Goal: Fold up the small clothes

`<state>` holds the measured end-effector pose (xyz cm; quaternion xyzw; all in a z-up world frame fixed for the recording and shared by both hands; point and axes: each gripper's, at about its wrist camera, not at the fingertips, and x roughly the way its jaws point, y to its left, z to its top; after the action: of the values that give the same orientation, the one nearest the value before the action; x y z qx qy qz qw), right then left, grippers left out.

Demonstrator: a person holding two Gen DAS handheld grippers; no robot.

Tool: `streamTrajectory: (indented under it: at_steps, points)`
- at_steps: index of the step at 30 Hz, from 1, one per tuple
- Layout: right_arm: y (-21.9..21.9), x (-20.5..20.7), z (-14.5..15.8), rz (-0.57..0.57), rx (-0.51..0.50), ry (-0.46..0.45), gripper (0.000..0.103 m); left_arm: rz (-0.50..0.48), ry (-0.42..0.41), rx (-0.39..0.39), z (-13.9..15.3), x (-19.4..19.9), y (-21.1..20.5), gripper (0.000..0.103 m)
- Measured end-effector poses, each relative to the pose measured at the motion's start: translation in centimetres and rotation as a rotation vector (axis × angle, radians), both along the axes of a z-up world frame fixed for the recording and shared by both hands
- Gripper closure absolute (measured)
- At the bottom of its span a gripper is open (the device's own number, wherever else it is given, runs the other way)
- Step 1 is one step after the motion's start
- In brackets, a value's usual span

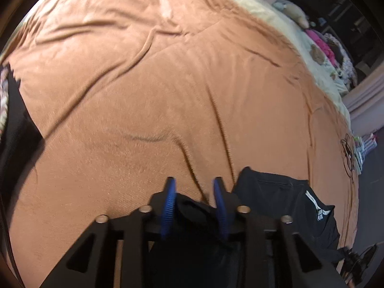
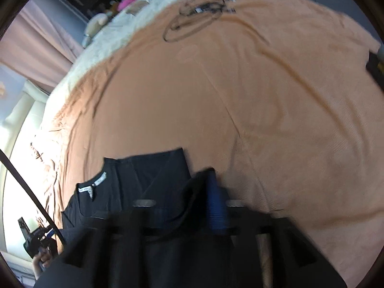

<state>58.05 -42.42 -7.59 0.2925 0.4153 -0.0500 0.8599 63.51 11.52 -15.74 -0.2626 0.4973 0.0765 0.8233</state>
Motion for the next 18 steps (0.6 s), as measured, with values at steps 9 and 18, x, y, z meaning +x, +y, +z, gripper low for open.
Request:
streamTrajectory:
  at_steps: [9,18]
  points:
    - [1.7,-3.8,1.5,0.144,-0.191,0.006,0.027,-0.166,0.023,0.129,2.0,-1.9,-2.3,0.058]
    - [4.6,-4.3,-0.9,0.304,-0.340,0.168,0.027,-0.293,0.180,0.224,-0.9,-3.4,-3.9,0.058]
